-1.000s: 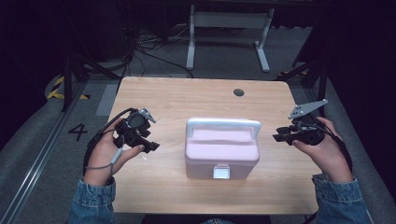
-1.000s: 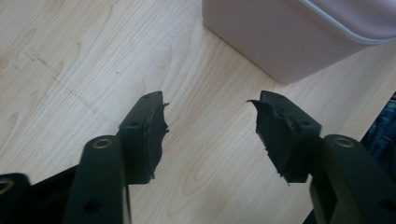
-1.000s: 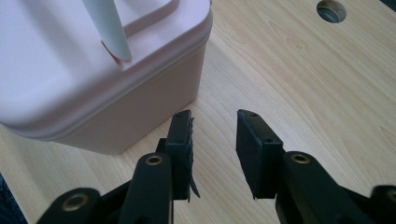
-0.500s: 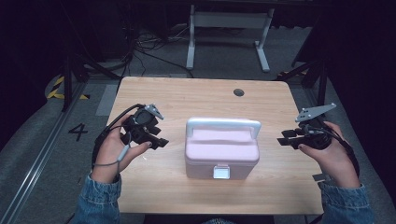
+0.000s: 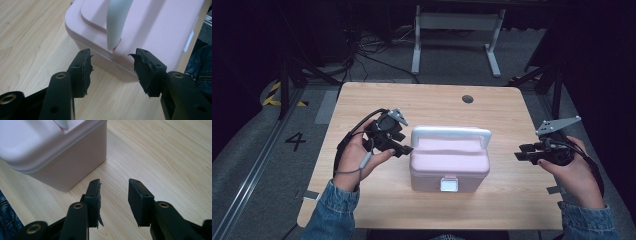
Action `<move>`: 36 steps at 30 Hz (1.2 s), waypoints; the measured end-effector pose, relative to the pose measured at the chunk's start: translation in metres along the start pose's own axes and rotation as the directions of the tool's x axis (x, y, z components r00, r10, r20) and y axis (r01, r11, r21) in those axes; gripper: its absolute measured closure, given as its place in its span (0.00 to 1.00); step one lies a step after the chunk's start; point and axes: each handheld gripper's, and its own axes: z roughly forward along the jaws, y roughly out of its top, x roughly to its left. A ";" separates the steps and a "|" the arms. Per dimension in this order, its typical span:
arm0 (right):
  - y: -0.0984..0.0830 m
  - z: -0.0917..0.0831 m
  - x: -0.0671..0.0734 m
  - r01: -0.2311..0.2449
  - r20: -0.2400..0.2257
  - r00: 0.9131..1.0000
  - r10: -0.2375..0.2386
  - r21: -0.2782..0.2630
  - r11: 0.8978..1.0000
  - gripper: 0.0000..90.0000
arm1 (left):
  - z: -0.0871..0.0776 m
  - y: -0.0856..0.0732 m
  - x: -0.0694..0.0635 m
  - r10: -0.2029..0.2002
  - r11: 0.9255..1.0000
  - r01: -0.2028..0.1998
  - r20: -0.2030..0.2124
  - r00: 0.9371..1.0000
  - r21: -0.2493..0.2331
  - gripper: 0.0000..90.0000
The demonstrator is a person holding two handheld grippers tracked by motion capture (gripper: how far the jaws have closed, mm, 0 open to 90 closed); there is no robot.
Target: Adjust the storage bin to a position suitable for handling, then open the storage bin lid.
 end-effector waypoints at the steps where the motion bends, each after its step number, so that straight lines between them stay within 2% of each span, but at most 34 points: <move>1: 0.000 0.000 0.000 0.000 0.001 1.000 0.000 0.000 1.000 0.71 | 0.001 0.002 0.000 0.000 1.000 0.000 0.004 1.000 -0.009 0.53; 5: -0.001 0.001 0.000 -0.006 0.000 1.000 0.006 0.005 1.000 0.71 | 0.007 0.008 -0.003 0.008 0.999 -0.008 -0.005 1.000 -0.045 0.54; 8: -0.002 0.004 0.002 -0.007 -0.003 1.000 0.007 0.012 1.000 0.71 | 0.013 0.013 -0.006 0.005 0.998 -0.008 -0.041 0.999 -0.066 0.56; 14: -0.006 0.010 0.006 -0.004 -0.006 1.000 0.004 0.040 0.999 0.71 | 0.021 0.020 -0.006 -0.004 0.996 0.000 -0.048 0.999 -0.085 0.59; 16: -0.007 0.010 0.007 -0.001 -0.002 1.000 0.001 0.039 0.999 0.71 | 0.024 0.021 -0.006 -0.007 0.996 0.002 -0.056 0.998 -0.091 0.61; 20: -0.007 0.010 0.008 -0.005 0.003 1.000 0.004 0.040 0.999 0.71 | 0.023 0.022 -0.007 -0.006 0.992 -0.003 -0.068 0.998 -0.129 0.77; 22: -0.005 0.013 0.010 0.004 -0.003 1.000 -0.004 0.040 0.999 0.70 | 0.022 0.023 -0.008 -0.003 0.993 -0.006 -0.075 0.997 -0.121 0.82; 26: -0.004 0.014 0.013 0.004 -0.035 0.999 -0.004 -0.003 1.000 0.69 | 0.021 0.025 -0.009 -0.002 0.992 -0.008 -0.075 0.997 -0.124 0.82; 29: -0.003 0.013 0.014 0.000 -0.042 0.999 -0.001 -0.017 1.000 0.69 | 0.020 0.026 -0.008 -0.005 0.992 -0.004 -0.071 0.997 -0.125 0.82; 34: -0.002 0.007 0.017 0.000 -0.073 0.997 -0.007 -0.098 0.995 0.70 | 0.015 0.029 -0.004 -0.030 0.989 0.024 -0.041 0.999 -0.146 0.81; 35: -0.002 0.006 0.018 0.004 -0.073 0.997 -0.012 -0.116 0.993 0.71 | 0.013 0.030 -0.001 -0.042 0.986 0.038 -0.021 0.999 -0.163 0.81; 36: -0.002 0.006 0.019 0.006 -0.076 0.997 -0.016 -0.129 0.992 0.71 | 0.012 0.031 0.001 -0.046 0.986 0.044 -0.010 0.999 -0.163 0.81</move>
